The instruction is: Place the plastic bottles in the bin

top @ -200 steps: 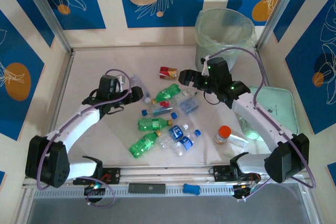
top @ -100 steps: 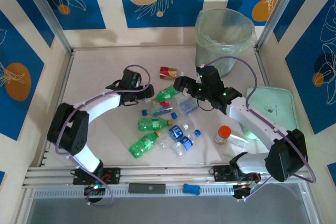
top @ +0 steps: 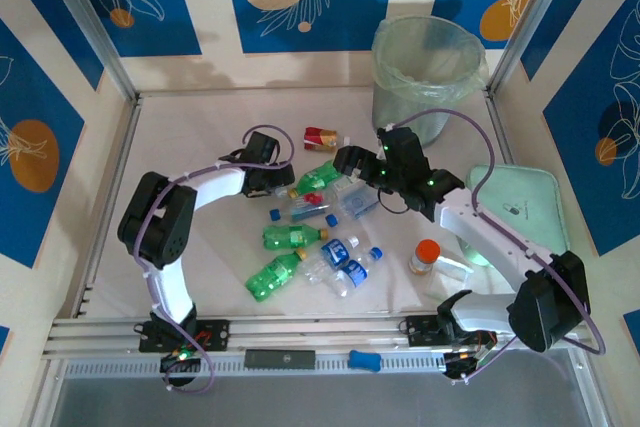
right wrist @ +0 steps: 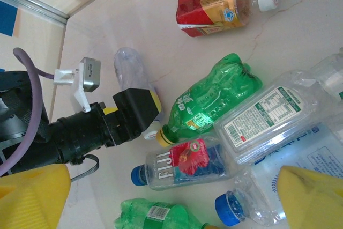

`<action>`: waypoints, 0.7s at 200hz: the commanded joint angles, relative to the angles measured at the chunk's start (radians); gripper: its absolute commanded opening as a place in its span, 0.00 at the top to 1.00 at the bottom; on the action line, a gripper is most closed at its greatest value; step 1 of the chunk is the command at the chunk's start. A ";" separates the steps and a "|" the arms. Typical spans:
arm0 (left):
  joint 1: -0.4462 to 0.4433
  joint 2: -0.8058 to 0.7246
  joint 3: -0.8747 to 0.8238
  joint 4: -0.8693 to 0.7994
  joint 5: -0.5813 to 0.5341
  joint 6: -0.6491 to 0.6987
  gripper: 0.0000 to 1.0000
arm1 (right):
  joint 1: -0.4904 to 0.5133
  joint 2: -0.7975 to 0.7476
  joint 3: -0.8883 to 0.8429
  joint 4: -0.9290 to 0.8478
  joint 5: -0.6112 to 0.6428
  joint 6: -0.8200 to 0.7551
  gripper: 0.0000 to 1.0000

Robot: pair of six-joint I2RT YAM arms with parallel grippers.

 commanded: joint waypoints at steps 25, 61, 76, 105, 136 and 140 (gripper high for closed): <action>-0.006 0.022 0.016 0.000 -0.021 0.012 0.19 | 0.002 -0.025 -0.012 -0.017 0.026 0.005 0.01; -0.005 0.004 -0.004 0.015 -0.038 0.036 0.34 | 0.002 -0.022 -0.014 -0.017 0.018 0.008 0.01; -0.004 -0.010 -0.012 0.020 -0.048 0.046 0.40 | 0.002 -0.021 -0.017 -0.016 0.014 0.010 0.01; 0.002 -0.047 -0.036 0.028 -0.077 0.066 0.45 | 0.002 -0.021 -0.023 -0.011 0.014 0.011 0.01; 0.016 -0.104 -0.064 0.037 -0.087 0.090 0.47 | 0.001 -0.015 -0.021 -0.005 0.011 0.012 0.01; 0.017 -0.113 -0.069 0.040 -0.088 0.094 0.47 | 0.000 -0.013 -0.020 -0.005 0.010 0.011 0.01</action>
